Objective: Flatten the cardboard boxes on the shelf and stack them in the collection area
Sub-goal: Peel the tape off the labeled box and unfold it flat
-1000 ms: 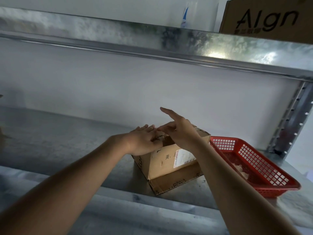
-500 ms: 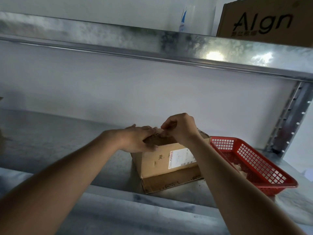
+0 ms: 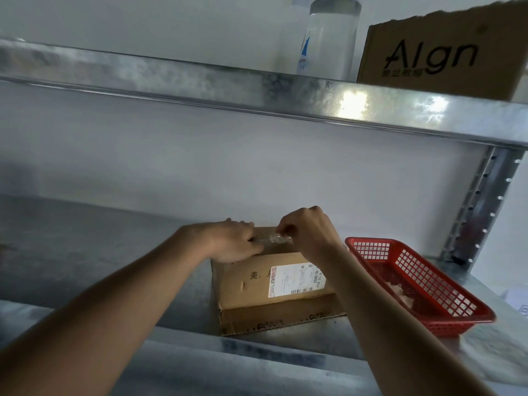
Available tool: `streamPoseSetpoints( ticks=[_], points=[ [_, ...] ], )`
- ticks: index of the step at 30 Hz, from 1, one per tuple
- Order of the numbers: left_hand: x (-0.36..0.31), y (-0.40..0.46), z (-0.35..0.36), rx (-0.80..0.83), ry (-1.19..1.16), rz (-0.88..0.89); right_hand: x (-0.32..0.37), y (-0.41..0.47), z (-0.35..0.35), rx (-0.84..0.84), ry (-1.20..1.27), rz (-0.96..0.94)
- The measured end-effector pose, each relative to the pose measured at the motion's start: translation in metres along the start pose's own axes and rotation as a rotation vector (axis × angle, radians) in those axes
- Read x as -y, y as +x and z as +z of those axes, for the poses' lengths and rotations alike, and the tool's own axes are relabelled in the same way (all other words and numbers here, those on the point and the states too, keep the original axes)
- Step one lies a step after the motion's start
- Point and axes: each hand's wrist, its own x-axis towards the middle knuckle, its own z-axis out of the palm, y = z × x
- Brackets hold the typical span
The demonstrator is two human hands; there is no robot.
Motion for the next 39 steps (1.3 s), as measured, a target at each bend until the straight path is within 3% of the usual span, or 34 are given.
streamPoseSetpoints(
  ticks=[4, 6, 11, 17, 22, 28, 31, 35, 39],
  points=[
    [-0.013, 0.006, 0.006, -0.189, 0.017, 0.035, 0.010, -0.001, 0.003, 0.063, 0.077, -0.198],
    [-0.016, 0.010, 0.011, -0.227, 0.001, 0.026, 0.010, 0.000, 0.006, 0.057, 0.147, -0.197],
    [-0.013, 0.018, 0.023, -0.297, -0.134, -0.024, 0.001, -0.001, 0.013, 0.000, 0.502, 0.130],
    [-0.003, 0.022, 0.038, -0.349, -0.095, -0.023, -0.006, 0.009, 0.018, 0.113, 0.422, 0.214],
    [-0.002, 0.021, 0.037, -0.312, -0.051, -0.005, -0.011, 0.013, 0.012, 0.026, 0.509, 0.336],
    [-0.004, 0.019, 0.032, -0.240, -0.042, -0.007, -0.014, 0.003, 0.002, -0.111, 0.033, 0.225],
    [-0.004, 0.020, 0.034, -0.263, -0.033, -0.006, -0.003, -0.002, 0.001, -0.029, -0.188, 0.083],
    [-0.005, 0.022, 0.037, -0.278, 0.002, -0.019, 0.010, -0.006, 0.007, 0.100, -0.105, -0.043],
    [-0.004, 0.024, 0.038, -0.290, 0.037, -0.016, 0.012, -0.004, 0.009, 0.156, -0.031, 0.013]
  ],
)
